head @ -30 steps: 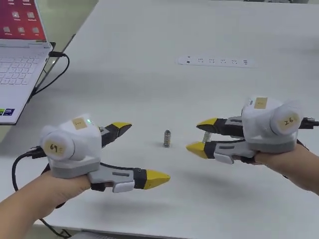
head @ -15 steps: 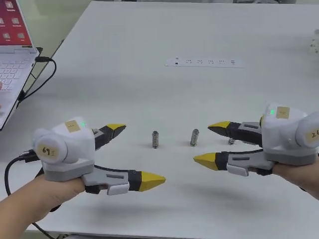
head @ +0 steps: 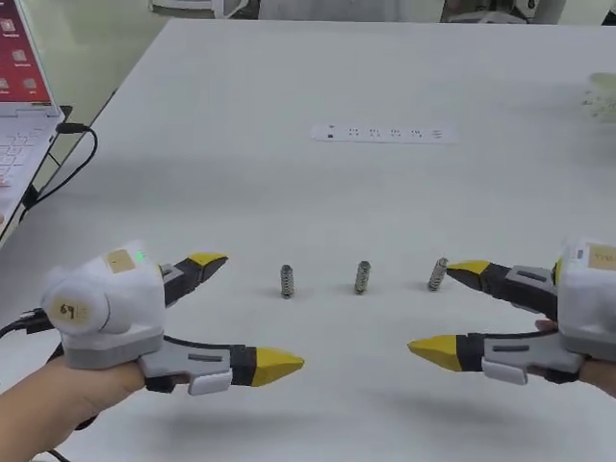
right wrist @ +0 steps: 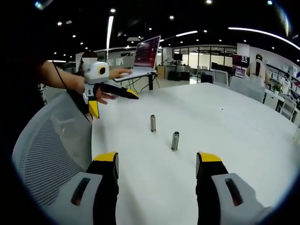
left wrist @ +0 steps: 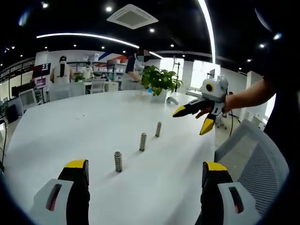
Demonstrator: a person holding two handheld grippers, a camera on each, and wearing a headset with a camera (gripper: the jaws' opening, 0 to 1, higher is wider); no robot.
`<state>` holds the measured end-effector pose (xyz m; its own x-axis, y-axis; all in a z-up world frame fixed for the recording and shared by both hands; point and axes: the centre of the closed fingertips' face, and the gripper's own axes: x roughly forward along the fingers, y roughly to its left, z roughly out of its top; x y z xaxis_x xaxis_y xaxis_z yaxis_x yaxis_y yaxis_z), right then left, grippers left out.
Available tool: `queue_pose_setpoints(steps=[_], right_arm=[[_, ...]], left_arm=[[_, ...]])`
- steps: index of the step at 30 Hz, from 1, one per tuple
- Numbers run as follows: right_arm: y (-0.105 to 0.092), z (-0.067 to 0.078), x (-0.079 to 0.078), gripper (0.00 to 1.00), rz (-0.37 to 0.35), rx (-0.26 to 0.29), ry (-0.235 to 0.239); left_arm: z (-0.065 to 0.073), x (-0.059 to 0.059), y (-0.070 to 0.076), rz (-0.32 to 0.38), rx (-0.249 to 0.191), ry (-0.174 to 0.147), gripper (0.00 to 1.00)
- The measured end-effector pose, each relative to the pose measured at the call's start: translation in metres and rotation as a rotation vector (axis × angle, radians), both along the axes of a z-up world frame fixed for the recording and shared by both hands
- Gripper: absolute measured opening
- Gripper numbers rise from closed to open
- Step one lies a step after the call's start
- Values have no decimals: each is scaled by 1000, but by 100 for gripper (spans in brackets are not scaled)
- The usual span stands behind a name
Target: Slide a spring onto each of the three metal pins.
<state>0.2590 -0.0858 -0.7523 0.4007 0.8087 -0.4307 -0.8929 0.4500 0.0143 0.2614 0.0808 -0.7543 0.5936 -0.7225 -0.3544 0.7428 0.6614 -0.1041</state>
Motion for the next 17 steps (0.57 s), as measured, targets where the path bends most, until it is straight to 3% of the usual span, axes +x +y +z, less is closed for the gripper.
queue_pose_setpoints(steps=[9,13,17], right_arm=[[-31,-9,-3,77,-61,-5,32],[-45,-16,-3,80,-70,-22,47],[-55,-25,-4,84,-82,-55,76]], left_arm=[[-1,-3,-2,-4,2,-3,98],[-5,-10,0,-15,26,-5,98],[-11,-15,9,5,29,16,98]])
